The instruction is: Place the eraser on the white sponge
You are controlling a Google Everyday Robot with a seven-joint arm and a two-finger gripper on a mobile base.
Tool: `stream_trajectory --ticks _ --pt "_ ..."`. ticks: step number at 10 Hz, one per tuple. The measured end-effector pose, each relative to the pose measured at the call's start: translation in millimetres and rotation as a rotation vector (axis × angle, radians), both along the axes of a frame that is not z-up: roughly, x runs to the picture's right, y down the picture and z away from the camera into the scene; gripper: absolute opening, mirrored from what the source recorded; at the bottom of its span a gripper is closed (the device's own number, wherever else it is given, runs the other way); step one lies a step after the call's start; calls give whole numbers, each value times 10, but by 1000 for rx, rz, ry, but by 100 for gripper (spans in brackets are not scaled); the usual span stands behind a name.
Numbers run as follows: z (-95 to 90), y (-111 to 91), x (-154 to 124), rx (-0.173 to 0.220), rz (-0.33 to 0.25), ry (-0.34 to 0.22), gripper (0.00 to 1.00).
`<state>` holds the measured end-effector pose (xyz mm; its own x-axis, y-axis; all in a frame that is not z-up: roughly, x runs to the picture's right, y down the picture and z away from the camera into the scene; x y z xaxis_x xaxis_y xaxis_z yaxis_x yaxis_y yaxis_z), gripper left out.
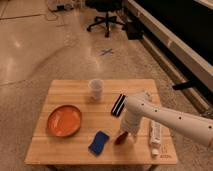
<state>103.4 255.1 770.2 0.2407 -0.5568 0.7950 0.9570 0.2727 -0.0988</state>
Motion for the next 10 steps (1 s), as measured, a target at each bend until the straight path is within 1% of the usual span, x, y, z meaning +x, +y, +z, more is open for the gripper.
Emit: stream_trajectory --ticks 5,7,8,10 --pt "2 -5 1 1 1 1 63" --pt "48 -83 36 19 2 13 63" --pt "135 -256 76 56 5 34 63" --pt "263 -590 176 110 19 65 63"
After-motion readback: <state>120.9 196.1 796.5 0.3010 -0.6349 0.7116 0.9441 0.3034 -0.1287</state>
